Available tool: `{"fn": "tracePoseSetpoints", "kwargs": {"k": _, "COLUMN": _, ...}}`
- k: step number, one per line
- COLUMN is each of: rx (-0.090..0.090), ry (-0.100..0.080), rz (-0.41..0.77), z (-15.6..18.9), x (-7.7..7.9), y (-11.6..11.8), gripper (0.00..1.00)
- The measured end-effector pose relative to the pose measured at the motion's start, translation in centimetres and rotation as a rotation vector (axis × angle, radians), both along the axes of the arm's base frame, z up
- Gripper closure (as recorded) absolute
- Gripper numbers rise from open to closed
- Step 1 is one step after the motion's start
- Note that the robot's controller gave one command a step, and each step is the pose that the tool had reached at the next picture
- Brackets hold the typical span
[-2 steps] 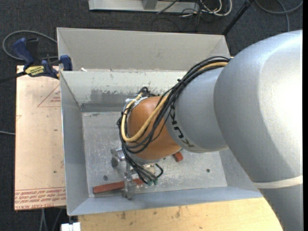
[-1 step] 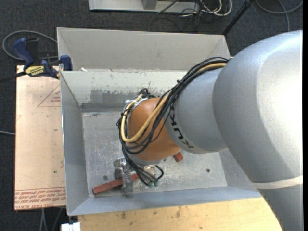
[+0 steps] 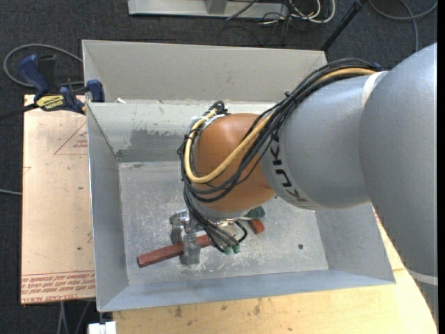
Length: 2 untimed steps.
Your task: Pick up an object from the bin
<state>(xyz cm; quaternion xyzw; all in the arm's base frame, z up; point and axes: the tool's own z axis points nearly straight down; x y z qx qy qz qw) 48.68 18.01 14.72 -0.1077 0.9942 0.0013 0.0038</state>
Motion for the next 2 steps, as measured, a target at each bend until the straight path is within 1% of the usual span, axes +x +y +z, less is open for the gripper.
{"fn": "tracePoseSetpoints", "kwargs": {"k": 1, "rx": -0.001, "ry": 0.004, "rz": -0.002, "z": 1.9, "x": 0.1, "y": 0.1, "gripper": 1.0}}
{"fn": "tracePoseSetpoints", "kwargs": {"k": 2, "rx": -0.001, "ry": 0.003, "rz": -0.003, "z": 4.9, "x": 0.2, "y": 0.1, "gripper": 1.0}}
